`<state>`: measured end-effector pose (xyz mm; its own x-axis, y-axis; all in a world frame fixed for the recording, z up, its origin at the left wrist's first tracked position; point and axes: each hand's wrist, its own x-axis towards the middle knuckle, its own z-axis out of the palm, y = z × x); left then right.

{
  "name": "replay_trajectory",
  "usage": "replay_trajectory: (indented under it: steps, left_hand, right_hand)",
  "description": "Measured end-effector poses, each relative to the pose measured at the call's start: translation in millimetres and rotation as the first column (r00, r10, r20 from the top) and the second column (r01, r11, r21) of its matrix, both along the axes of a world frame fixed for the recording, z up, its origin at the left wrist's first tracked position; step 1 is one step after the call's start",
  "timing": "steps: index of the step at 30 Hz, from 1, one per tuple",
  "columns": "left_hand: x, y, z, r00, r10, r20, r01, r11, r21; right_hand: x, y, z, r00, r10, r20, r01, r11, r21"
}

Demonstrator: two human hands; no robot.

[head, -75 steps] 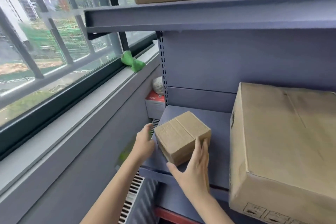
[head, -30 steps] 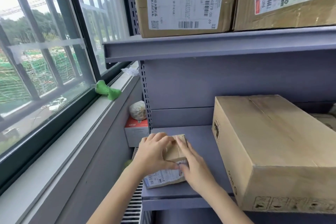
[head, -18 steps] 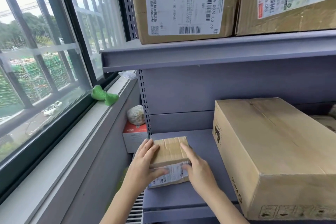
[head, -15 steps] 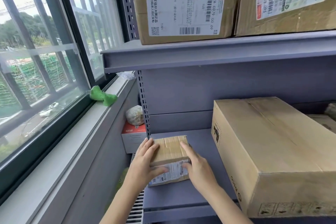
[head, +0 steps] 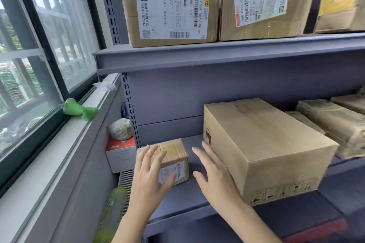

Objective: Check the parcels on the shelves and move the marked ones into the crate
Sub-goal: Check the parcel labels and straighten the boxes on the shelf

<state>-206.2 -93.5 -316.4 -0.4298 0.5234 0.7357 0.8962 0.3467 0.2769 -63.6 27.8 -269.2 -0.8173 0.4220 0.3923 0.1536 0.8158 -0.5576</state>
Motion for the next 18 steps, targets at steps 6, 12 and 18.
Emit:
replay_trajectory:
  steps: [6,12,18]
  left_hand:
    - [56.2,45.2,-5.7,0.968,-0.186,0.168,0.188,0.982,0.006]
    - [106.8,93.3,-33.8,0.902,-0.16,0.401,0.208,0.975,-0.078]
    - [143.8,135.2,-67.0,0.758,0.02,0.652,0.078,0.99,-0.121]
  right_hand:
    - [64.3,35.6,18.2,0.893,-0.169,-0.417,0.235,0.966,0.111]
    - [130.2,123.6,-10.4,0.667,-0.456,-0.59,0.498,0.861,-0.102]
    - [172.7,217.4,-61.3,0.826,-0.562,0.042,0.457,0.624,-0.634]
